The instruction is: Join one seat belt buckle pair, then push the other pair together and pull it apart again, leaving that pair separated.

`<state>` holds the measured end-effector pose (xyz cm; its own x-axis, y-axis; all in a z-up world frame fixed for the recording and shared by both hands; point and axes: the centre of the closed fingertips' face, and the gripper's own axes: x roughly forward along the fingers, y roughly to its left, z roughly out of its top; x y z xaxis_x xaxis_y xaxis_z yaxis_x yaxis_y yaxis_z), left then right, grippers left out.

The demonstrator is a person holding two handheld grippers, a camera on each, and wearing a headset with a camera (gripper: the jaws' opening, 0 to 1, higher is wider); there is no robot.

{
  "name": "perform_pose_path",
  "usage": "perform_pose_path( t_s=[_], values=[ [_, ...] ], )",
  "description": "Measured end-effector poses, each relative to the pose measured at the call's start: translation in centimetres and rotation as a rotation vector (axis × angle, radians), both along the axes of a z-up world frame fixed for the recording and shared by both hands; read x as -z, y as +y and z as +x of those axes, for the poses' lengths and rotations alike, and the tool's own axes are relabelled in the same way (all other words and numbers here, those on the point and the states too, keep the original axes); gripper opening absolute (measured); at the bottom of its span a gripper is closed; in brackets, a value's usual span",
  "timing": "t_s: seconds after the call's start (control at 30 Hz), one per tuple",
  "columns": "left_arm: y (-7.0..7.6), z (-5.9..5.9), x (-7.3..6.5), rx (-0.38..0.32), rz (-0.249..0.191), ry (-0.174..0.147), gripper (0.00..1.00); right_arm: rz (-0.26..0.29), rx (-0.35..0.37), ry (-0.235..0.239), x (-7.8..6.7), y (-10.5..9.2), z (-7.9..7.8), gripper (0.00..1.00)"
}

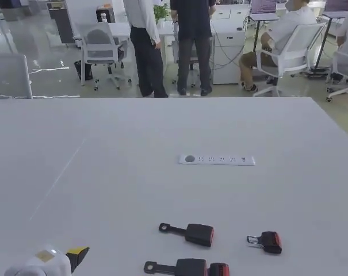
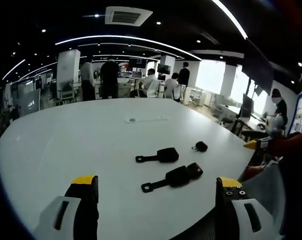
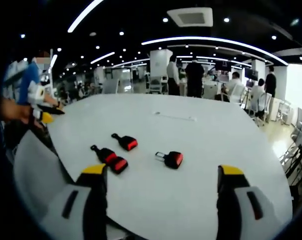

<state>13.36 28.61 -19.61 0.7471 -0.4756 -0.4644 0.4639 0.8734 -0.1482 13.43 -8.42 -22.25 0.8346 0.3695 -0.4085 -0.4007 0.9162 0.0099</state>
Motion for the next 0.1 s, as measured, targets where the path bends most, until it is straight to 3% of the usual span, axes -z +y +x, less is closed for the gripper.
perform_pose_path(
  t_s=[0.1],
  values=[
    [-0.11, 0.33, -0.37, 0.000, -0.006, -0.007, 1.00, 0.004, -0.009, -0.018, -0.66, 0.51, 0.54, 0.93]
  ],
)
